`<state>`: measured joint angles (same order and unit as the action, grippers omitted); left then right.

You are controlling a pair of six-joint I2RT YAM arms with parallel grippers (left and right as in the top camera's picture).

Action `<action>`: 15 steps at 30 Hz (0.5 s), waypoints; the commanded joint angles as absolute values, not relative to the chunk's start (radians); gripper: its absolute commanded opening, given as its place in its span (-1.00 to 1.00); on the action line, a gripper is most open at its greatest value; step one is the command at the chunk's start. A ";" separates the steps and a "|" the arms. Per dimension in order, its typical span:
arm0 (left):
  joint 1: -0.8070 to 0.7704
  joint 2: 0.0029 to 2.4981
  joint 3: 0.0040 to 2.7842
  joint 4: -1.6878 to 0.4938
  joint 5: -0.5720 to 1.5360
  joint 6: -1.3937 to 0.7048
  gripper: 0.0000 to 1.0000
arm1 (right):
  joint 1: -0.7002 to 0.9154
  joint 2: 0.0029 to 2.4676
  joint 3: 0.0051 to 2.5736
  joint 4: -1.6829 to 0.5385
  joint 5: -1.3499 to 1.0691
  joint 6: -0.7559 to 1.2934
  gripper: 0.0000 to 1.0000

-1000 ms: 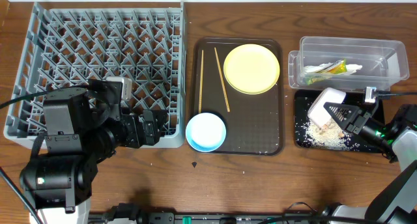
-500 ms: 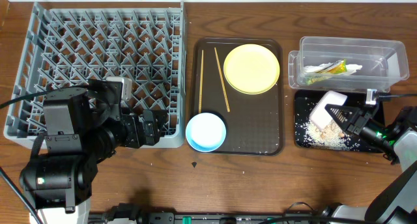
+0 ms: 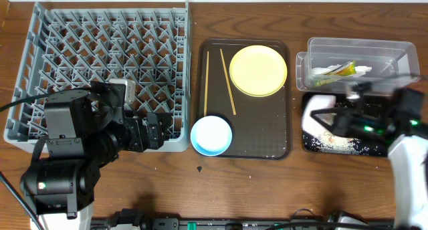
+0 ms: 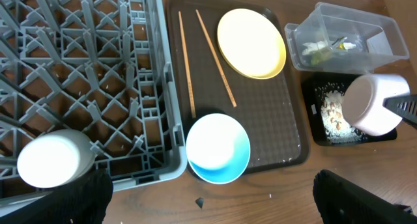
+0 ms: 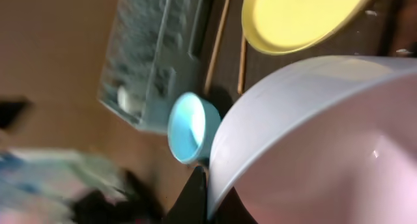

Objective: Sort waste into correct bins and load items into the dishwasher
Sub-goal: 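Set the emptied pink bowl back on the brown tray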

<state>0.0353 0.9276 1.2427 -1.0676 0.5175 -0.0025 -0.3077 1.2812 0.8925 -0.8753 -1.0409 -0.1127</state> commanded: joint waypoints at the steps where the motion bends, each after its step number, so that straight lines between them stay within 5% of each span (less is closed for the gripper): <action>1: 0.031 0.927 1.257 -1.069 0.524 0.004 0.98 | -0.059 1.192 0.919 -0.854 -0.684 0.030 -0.98; 9: 0.031 0.927 1.257 -1.069 0.524 0.004 0.98 | 0.474 1.277 0.917 -0.740 -0.102 0.254 -0.98; 15: 0.031 0.927 1.257 -1.069 0.524 0.003 0.98 | 0.614 1.448 0.917 -0.612 0.035 0.319 -0.98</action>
